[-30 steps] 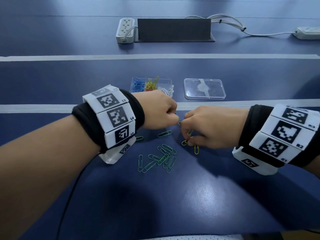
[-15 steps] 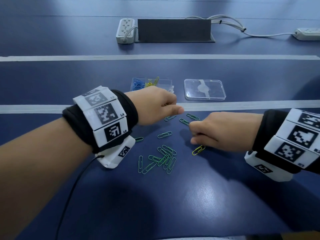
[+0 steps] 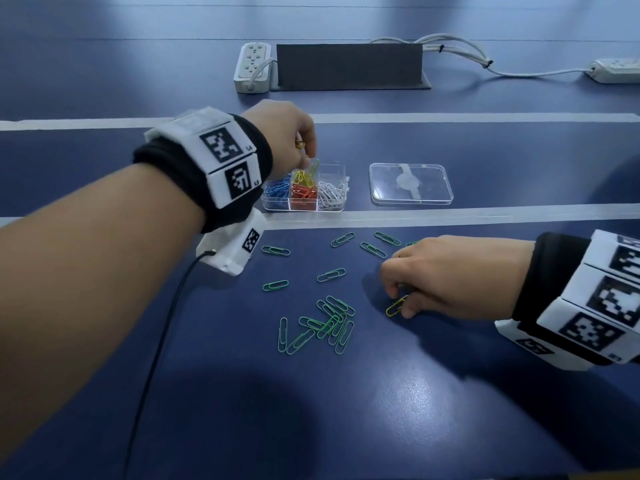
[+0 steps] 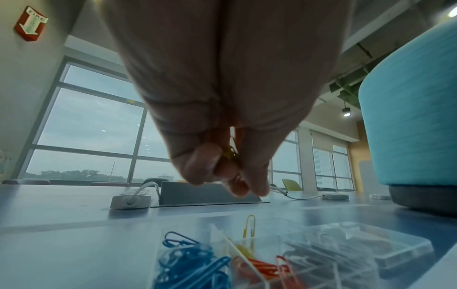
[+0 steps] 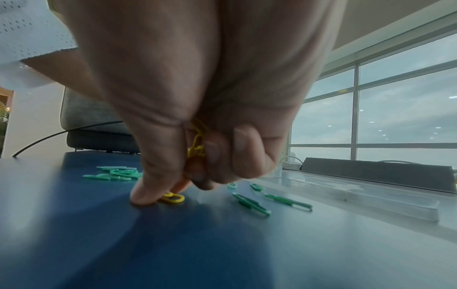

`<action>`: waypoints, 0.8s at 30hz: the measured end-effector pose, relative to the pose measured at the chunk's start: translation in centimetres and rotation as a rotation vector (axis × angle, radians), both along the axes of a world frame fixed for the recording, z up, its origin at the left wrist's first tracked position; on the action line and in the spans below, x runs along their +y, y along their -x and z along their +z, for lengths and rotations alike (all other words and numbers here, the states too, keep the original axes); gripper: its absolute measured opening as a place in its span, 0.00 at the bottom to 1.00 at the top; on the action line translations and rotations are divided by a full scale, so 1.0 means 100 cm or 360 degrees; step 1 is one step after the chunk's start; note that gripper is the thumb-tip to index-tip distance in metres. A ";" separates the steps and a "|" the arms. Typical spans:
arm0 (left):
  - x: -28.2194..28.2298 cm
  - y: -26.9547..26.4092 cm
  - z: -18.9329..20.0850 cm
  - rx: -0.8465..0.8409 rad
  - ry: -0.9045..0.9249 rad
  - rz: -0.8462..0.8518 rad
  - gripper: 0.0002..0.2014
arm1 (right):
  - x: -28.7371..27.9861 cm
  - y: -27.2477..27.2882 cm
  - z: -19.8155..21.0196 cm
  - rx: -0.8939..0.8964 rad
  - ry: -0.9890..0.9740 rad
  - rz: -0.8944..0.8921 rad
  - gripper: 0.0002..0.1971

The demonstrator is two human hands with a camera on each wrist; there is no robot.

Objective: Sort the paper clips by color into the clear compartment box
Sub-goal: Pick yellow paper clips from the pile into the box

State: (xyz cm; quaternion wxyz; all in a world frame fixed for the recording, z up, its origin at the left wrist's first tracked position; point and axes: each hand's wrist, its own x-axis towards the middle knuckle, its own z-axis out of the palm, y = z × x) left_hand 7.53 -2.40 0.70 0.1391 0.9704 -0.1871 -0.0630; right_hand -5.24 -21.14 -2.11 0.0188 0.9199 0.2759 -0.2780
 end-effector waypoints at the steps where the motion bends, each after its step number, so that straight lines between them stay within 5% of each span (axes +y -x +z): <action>1: -0.003 -0.002 -0.001 -0.0011 -0.0007 -0.0006 0.05 | 0.000 0.001 0.000 -0.0005 -0.0008 0.0021 0.08; 10: -0.007 -0.005 -0.004 0.0008 0.0094 0.0006 0.08 | -0.002 0.010 0.003 -0.0172 0.0030 0.0100 0.05; 16: 0.012 -0.002 -0.001 -0.0015 0.0301 0.0100 0.10 | 0.009 0.000 0.015 -0.0238 -0.0042 -0.0093 0.13; 24: 0.056 -0.002 -0.016 0.0166 -0.0078 0.0271 0.16 | 0.037 -0.058 0.035 -0.0403 -0.0230 -0.0243 0.18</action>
